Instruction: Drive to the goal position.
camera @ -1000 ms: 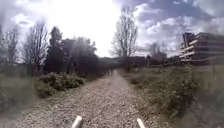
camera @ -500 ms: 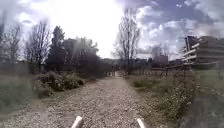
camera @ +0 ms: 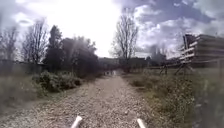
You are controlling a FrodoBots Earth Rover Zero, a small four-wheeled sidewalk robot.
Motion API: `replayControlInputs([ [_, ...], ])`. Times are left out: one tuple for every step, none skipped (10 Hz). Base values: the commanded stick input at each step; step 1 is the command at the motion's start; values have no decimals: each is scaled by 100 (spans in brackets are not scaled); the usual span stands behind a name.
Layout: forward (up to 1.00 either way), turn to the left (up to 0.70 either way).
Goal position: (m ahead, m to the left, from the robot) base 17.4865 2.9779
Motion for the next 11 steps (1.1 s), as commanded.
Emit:
replayControlInputs([
  [30, 0],
  [30, 0],
  [30, 0],
  [30, 0],
  [30, -39],
  [30, -21],
  [30, 0],
  [30, 0],
  [30, 0],
  [30, 0],
  [30, 0],
])
